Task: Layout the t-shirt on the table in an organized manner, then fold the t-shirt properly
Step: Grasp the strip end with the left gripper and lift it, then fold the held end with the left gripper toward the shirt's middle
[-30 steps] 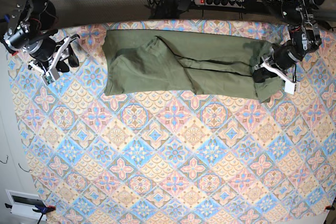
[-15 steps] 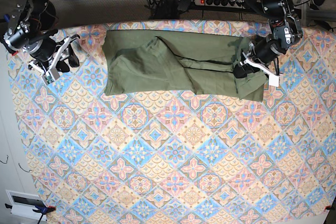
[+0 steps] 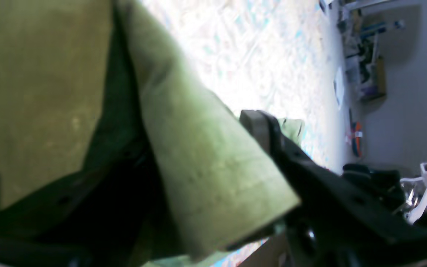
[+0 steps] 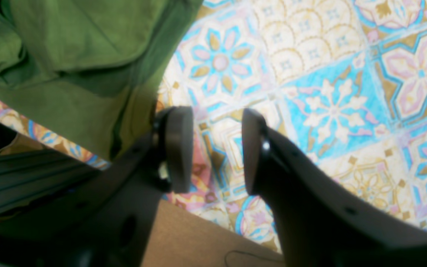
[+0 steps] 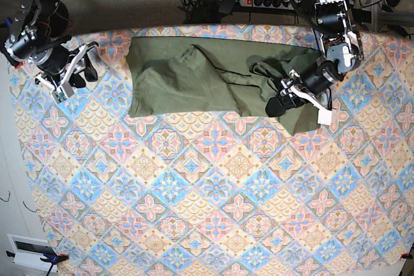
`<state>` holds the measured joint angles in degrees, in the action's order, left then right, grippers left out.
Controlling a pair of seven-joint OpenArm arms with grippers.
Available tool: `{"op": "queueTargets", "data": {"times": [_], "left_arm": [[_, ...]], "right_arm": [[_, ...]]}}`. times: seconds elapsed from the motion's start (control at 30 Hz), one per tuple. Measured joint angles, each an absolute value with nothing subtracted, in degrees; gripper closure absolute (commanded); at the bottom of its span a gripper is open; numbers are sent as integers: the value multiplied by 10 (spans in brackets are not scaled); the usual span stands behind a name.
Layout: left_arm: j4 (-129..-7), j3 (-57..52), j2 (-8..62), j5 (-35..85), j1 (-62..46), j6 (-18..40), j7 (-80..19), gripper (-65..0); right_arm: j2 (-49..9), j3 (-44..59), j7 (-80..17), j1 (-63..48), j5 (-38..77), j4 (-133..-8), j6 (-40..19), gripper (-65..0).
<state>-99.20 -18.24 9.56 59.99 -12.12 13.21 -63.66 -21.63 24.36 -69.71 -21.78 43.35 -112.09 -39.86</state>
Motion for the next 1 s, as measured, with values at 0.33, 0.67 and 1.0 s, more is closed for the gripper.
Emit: {"op": "queueTargets", "data": {"times": [0.33, 0.67, 1.0], "left_arm": [[-1008, -181, 118, 604, -158, 132, -640, -253], [-1048, -162, 168, 604, -172, 133, -642, -260], [-1063, -131, 176, 604, -186, 135, -669, -254]], "right_arm": [[-216, 244, -698, -218, 433, -1122, -399, -214], [-216, 244, -697, -218, 435, -1122, -399, -214], [-216, 244, -697, -218, 434, -1122, -399, -214]]}}
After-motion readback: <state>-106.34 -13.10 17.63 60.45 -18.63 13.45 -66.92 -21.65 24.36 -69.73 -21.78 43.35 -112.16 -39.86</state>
